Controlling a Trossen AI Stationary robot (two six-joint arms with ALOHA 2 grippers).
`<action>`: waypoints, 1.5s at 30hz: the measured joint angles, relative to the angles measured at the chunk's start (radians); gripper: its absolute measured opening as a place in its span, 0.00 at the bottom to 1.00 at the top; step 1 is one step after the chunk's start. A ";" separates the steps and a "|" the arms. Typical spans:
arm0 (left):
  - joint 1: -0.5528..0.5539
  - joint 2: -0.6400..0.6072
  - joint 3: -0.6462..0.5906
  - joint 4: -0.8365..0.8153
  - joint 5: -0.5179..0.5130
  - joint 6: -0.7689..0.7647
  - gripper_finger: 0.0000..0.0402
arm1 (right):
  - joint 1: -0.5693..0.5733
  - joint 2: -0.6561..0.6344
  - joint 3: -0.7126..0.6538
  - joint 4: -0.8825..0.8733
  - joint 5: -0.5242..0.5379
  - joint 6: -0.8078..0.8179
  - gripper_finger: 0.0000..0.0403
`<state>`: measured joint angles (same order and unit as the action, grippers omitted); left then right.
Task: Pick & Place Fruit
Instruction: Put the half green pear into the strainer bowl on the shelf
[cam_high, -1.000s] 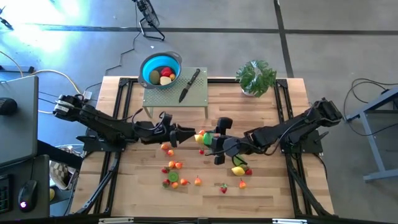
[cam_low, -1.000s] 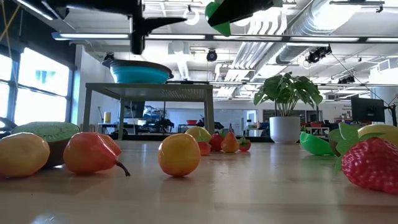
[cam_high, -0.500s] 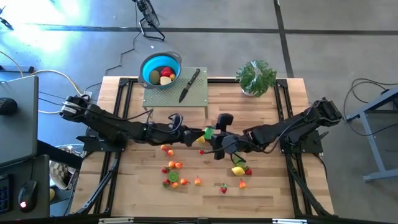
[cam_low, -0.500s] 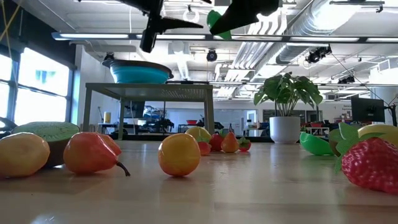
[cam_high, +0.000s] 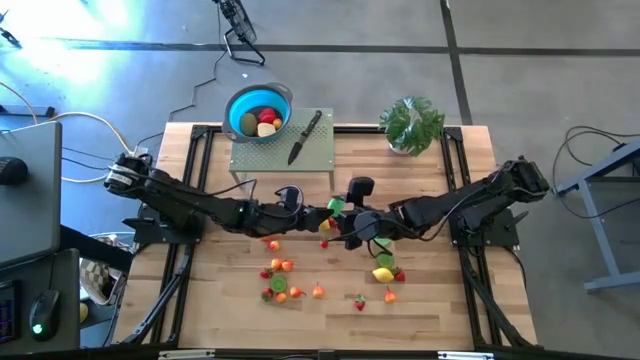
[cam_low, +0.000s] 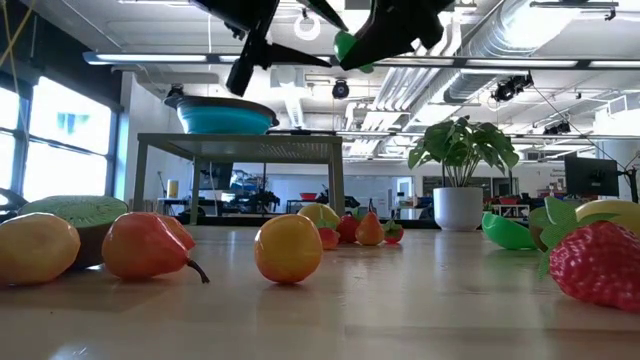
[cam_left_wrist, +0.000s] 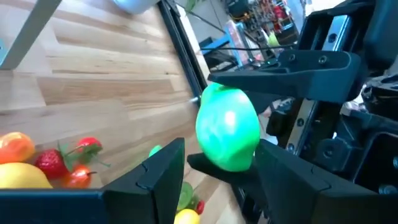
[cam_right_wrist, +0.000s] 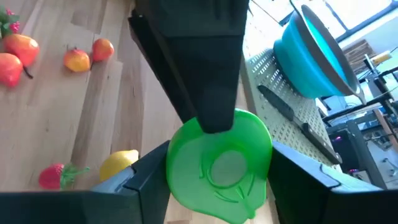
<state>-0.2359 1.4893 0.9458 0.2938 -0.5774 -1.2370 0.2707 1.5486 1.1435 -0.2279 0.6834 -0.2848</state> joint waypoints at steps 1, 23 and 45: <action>0.000 0.009 0.011 -0.010 -0.008 -0.002 0.47 | 0.000 0.003 0.000 0.001 0.000 -0.002 0.56; 0.001 0.111 0.162 -0.193 -0.135 -0.027 0.47 | -0.005 0.029 0.000 0.000 -0.002 -0.008 0.55; 0.001 0.111 0.163 -0.191 -0.115 -0.021 0.24 | -0.004 0.029 0.000 0.000 -0.005 -0.008 0.58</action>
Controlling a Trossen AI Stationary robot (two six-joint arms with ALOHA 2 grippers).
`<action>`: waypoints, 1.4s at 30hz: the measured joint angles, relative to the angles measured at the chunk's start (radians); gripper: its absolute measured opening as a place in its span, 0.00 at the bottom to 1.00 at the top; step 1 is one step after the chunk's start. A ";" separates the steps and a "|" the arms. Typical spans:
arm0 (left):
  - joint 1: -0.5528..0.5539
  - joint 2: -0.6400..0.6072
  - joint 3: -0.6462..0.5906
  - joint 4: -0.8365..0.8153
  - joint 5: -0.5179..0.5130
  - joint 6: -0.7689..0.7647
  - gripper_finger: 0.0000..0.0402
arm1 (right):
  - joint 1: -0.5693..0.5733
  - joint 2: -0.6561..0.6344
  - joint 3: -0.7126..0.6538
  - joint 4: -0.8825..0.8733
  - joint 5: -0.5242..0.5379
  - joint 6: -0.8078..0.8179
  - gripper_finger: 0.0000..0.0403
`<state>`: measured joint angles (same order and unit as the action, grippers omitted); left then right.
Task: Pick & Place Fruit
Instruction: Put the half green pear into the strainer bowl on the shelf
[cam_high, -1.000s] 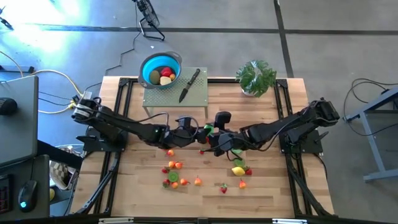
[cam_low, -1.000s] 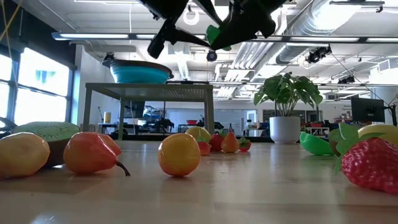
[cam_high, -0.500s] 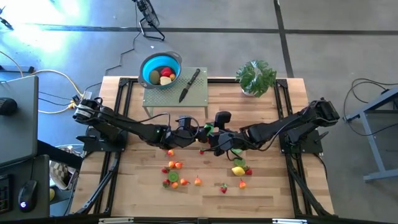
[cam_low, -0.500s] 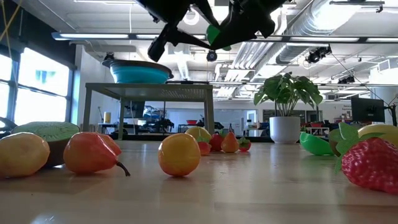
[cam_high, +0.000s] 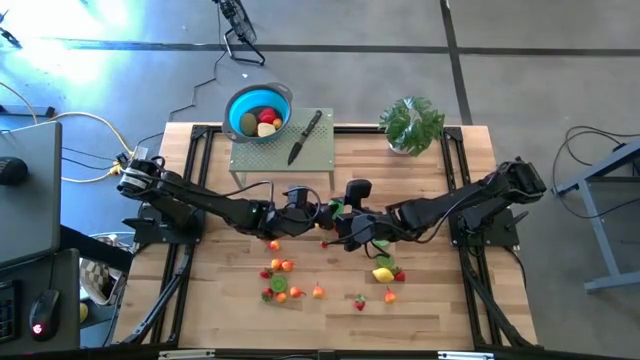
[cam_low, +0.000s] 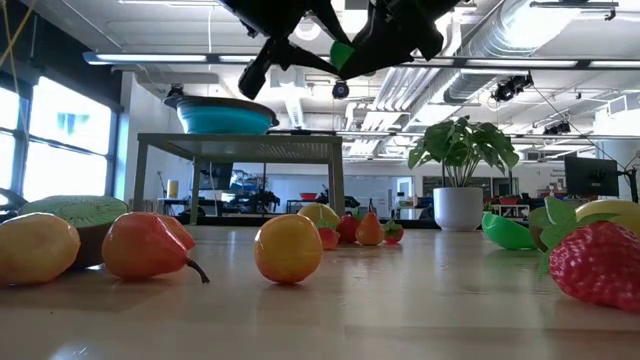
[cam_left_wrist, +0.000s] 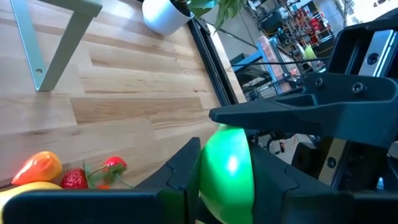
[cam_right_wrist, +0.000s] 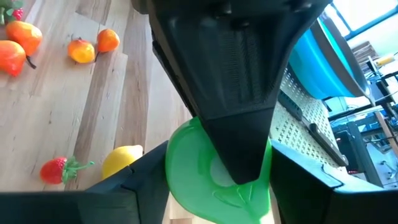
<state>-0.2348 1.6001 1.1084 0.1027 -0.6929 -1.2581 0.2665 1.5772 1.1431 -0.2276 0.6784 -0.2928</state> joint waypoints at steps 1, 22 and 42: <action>0.000 0.000 0.000 -0.001 0.001 0.005 0.23 | 0.000 0.000 0.000 0.000 -0.004 0.001 0.59; 0.020 -0.019 -0.001 -0.008 -0.003 0.088 0.22 | 0.103 -0.140 -0.001 0.000 0.224 -0.067 0.81; 0.091 -0.187 -0.001 -0.011 -0.002 0.359 0.21 | 0.114 -0.417 0.000 -0.151 0.236 0.141 0.81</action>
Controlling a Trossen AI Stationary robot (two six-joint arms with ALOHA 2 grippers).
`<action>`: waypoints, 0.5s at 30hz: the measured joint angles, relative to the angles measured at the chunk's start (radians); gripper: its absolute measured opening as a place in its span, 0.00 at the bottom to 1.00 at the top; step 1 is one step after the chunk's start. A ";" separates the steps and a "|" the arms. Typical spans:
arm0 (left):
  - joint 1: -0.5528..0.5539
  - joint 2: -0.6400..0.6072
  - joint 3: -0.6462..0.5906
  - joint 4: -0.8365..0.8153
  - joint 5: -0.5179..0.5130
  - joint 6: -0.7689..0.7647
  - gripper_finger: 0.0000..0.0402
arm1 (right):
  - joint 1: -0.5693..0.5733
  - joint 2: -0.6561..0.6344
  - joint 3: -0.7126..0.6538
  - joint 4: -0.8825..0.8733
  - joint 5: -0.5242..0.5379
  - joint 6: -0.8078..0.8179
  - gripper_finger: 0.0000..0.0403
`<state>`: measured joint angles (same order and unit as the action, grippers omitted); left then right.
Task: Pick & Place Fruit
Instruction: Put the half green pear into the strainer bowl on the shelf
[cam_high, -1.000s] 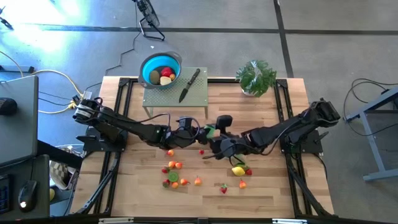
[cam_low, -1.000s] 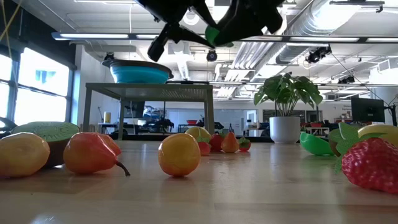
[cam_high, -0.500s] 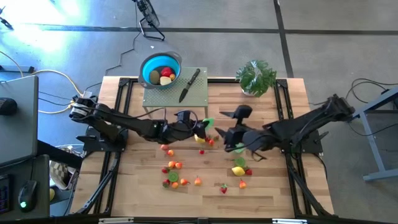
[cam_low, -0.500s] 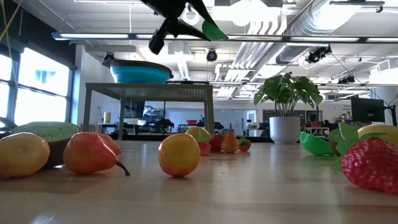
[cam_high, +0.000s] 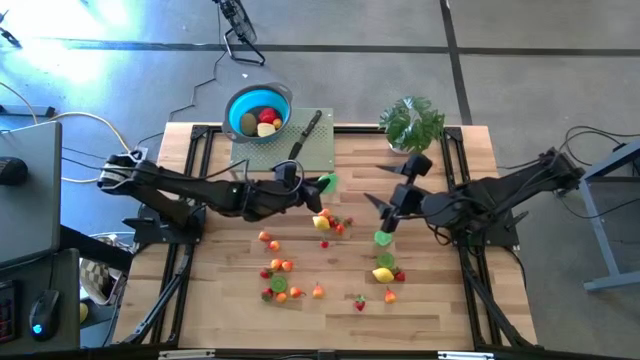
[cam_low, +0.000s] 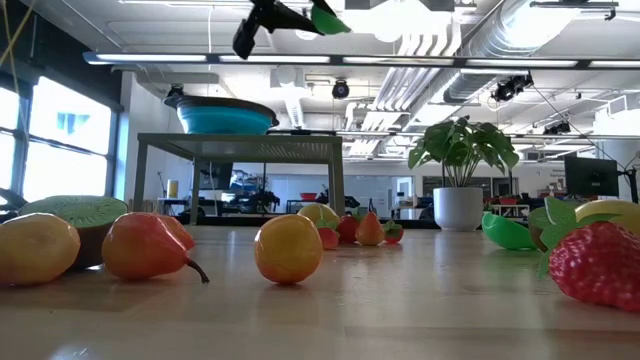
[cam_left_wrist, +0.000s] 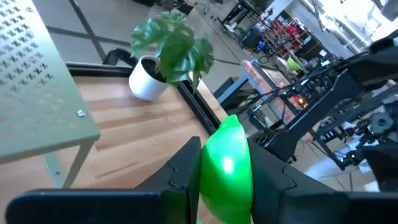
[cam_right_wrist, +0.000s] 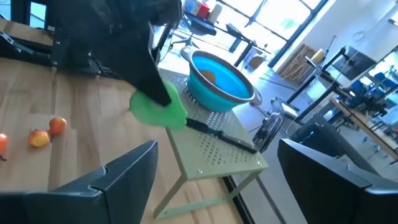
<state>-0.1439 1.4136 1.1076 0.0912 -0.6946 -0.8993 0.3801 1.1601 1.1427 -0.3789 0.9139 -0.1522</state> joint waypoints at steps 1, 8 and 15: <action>0.001 -0.007 0.000 -0.005 0.003 0.006 0.21 | 0.000 -0.004 0.000 -0.010 0.000 0.011 0.81; 0.001 -0.069 0.000 -0.085 -0.022 0.031 0.21 | 0.000 -0.005 0.000 -0.045 0.000 0.031 0.81; 0.031 -0.143 0.000 -0.209 -0.045 0.032 0.21 | 0.000 -0.005 0.000 -0.051 0.002 0.054 0.81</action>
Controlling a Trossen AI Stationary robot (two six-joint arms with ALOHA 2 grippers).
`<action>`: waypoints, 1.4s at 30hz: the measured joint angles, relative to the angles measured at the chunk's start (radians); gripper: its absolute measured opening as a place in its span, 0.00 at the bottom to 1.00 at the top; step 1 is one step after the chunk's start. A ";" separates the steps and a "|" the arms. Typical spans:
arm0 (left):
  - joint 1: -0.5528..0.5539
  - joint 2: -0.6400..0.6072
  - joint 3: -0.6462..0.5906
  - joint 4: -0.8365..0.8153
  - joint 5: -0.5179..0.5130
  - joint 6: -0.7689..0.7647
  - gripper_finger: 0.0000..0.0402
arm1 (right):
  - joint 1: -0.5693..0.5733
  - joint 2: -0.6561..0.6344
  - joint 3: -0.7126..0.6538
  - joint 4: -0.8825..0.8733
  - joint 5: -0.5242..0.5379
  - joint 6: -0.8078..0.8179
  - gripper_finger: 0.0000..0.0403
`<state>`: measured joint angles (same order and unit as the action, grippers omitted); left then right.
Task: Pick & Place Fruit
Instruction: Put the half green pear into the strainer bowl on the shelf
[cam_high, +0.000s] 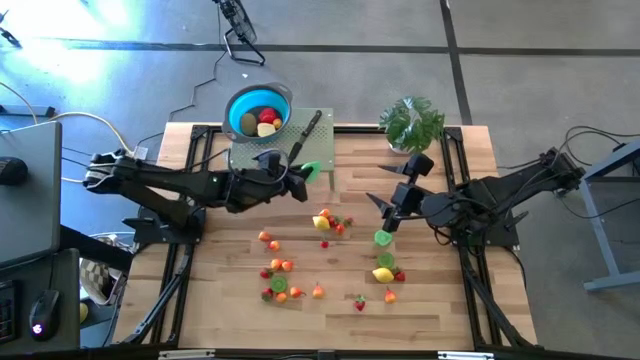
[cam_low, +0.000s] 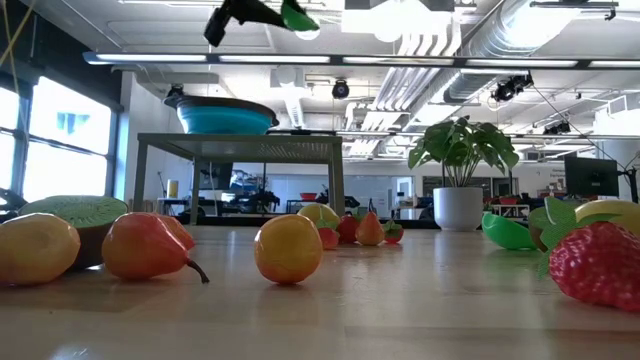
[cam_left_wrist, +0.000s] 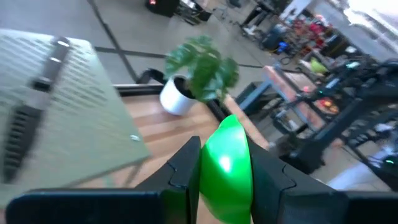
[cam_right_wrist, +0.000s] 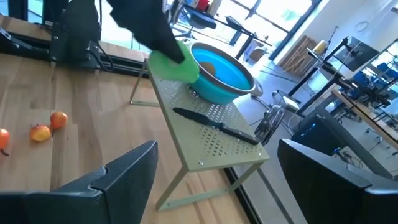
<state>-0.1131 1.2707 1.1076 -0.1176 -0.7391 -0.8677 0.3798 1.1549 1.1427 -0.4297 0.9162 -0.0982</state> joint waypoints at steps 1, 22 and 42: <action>0.010 -0.008 0.000 -0.013 -0.001 0.000 0.21 | 0.000 0.000 0.000 0.000 0.001 0.000 0.81; 0.347 -0.119 0.000 -0.140 0.193 0.161 0.23 | -0.159 0.000 0.000 0.000 0.001 0.025 0.81; 0.605 -0.125 0.000 -0.275 0.258 0.255 0.23 | -0.261 0.000 0.000 -0.001 0.000 0.052 0.81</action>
<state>0.4916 1.1458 1.1076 -0.3930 -0.4810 -0.6128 0.1186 1.1553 1.1427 -0.4309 0.9157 -0.0461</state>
